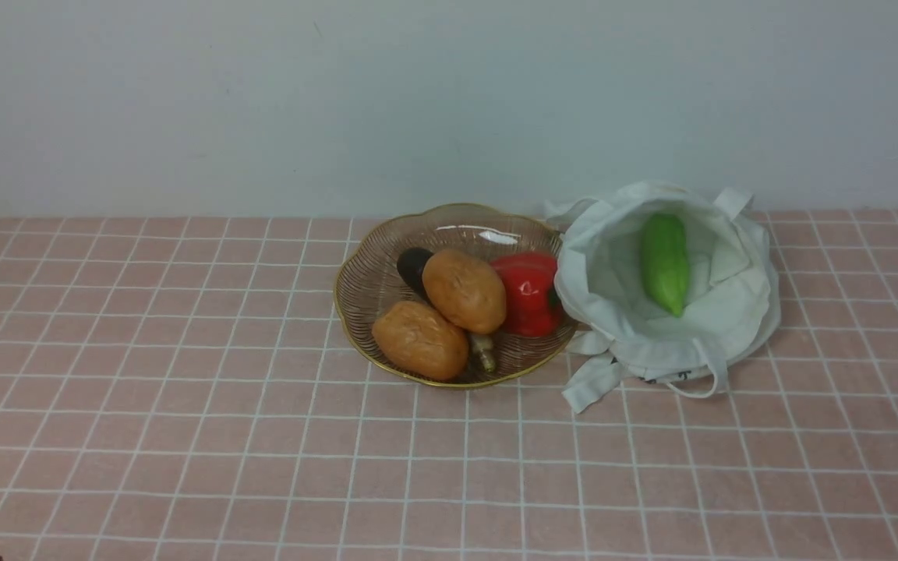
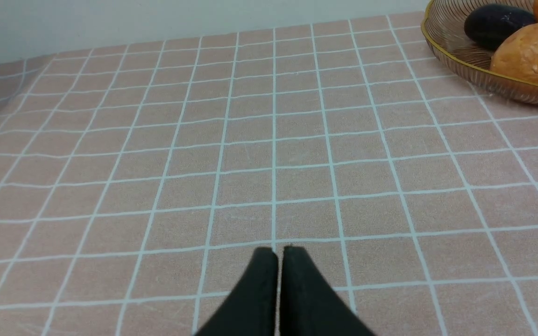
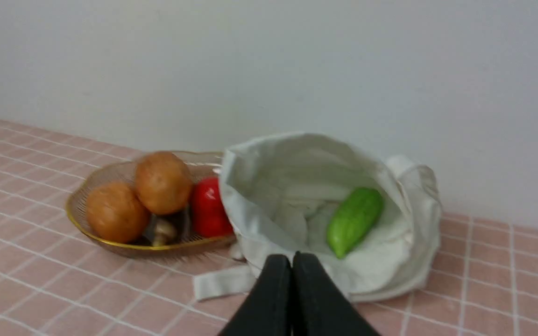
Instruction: Take vegetables from bag on pink coffee tablecloth place on plate.
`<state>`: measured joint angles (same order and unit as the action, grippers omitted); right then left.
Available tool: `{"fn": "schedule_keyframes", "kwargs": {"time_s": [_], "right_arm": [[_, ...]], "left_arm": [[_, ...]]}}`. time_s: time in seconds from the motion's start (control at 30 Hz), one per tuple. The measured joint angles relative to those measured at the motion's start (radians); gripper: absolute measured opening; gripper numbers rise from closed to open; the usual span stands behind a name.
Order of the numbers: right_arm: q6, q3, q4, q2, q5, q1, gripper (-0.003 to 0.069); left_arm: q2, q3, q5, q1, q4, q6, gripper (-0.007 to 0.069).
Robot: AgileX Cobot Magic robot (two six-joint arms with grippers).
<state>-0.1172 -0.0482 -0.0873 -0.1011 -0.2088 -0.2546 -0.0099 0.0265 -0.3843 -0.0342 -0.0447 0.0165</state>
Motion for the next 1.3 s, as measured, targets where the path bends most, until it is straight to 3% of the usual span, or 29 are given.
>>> {"fn": "schedule_keyframes", "kwargs": {"time_s": [0.27,0.4,1.3], "right_arm": [[0.087,0.077,0.043,0.111,-0.062,0.163,-0.0015],[0.090,0.077,0.066,0.112,-0.110,0.196,-0.0015],[0.092,0.076,0.080,0.112,-0.145,0.205,-0.0015]], "left_arm": [[0.000,0.000,0.000,0.000,0.000,0.000,-0.0004],[0.000,0.000,0.000,0.000,0.000,0.000,-0.0004],[0.000,0.000,0.000,0.000,0.000,0.000,-0.0004]]}}
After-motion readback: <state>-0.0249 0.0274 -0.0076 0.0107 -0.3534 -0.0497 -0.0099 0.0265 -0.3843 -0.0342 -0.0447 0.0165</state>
